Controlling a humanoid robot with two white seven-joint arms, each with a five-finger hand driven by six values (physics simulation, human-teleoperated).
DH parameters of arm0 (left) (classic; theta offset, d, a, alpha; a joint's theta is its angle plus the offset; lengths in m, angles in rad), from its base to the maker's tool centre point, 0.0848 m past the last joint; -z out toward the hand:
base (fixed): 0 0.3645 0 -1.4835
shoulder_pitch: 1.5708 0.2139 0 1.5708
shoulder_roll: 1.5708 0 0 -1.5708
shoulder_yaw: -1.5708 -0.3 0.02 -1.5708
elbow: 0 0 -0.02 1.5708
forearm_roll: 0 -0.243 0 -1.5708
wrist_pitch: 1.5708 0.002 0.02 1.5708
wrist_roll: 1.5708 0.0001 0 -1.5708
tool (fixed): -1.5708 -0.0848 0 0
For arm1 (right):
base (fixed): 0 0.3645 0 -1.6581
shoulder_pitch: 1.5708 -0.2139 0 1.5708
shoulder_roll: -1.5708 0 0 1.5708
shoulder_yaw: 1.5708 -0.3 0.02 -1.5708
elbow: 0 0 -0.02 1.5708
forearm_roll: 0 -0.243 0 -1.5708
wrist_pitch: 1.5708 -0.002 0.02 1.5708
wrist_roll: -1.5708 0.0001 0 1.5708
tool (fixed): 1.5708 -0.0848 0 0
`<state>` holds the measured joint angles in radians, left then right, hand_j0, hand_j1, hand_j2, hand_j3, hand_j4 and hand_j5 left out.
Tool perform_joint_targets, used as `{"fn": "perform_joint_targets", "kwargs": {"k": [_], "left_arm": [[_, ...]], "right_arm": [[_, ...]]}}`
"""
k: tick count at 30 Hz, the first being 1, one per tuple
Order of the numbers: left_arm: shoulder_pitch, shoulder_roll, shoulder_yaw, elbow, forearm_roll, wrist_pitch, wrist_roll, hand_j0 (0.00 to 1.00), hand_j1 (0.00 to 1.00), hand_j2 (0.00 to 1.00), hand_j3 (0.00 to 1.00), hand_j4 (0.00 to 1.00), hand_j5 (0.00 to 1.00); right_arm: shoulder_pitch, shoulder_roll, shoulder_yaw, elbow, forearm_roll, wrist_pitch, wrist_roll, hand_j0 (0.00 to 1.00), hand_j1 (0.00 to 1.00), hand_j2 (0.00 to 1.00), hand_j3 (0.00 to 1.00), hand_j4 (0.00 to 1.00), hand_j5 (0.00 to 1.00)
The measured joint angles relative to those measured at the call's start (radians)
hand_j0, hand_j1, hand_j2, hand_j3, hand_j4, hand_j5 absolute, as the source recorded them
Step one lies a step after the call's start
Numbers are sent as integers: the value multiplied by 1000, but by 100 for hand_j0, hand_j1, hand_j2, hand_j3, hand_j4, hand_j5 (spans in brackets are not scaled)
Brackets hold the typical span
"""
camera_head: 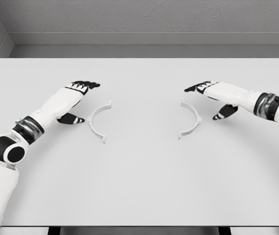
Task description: Assemble PVC drainage pipe clamps
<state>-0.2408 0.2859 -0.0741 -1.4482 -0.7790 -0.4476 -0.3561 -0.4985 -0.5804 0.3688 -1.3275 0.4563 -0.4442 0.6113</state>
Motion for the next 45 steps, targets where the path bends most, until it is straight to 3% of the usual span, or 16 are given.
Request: {"fn": "perform_joint_targets", "kwargs": {"k": [12,45], "left_arm": [[-3,0,-22,7,0,35,1,100,100,100,100,100,100],[-11,-39,-50,1,-1,68,2,100,100,100,100,100,100]], "right_arm": [[-8,41,-2,58,6,0,0,100,100,100,100,100,100],[-8,90,-2,49,7,2,0,100,100,100,100,100,100]]}}
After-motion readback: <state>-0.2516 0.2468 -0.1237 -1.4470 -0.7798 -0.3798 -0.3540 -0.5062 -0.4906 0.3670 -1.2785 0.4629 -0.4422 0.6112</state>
